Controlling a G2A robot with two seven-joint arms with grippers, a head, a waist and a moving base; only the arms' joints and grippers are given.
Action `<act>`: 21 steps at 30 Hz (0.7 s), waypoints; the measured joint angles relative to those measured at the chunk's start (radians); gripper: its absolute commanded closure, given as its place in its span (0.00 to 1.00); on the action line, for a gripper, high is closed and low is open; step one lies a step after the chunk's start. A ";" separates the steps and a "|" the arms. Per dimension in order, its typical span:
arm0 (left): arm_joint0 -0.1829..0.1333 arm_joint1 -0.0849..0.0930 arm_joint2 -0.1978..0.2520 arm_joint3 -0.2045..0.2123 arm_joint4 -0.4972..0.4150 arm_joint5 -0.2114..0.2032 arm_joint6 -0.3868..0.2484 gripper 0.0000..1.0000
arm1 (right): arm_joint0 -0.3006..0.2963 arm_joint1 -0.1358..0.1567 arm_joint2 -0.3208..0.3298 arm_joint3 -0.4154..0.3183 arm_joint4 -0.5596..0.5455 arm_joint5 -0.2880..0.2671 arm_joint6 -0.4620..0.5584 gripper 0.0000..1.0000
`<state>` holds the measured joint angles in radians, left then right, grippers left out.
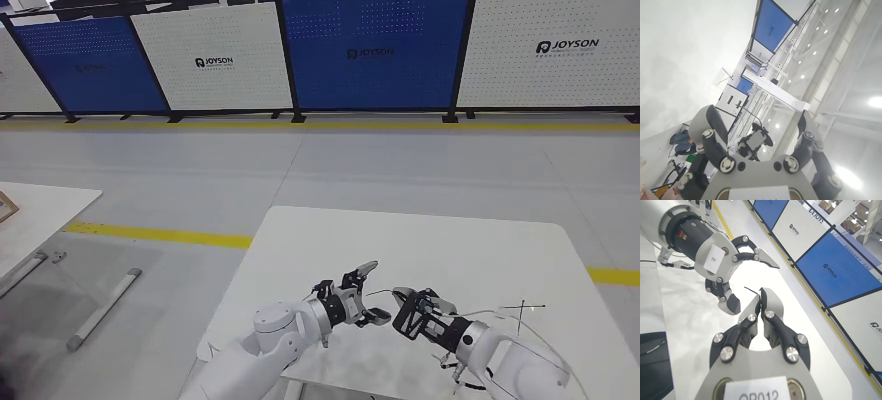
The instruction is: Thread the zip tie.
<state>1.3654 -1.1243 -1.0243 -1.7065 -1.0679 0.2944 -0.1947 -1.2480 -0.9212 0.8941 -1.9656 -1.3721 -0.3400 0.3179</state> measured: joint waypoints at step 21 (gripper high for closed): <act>0.048 0.008 -0.041 -0.032 0.002 0.035 -0.051 1.00 | 0.000 0.000 0.000 0.000 0.000 0.000 0.000 1.00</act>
<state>1.4130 -1.1158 -1.0653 -1.7380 -1.0655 0.3293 -0.2452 -1.2480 -0.9212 0.8941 -1.9656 -1.3721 -0.3400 0.3179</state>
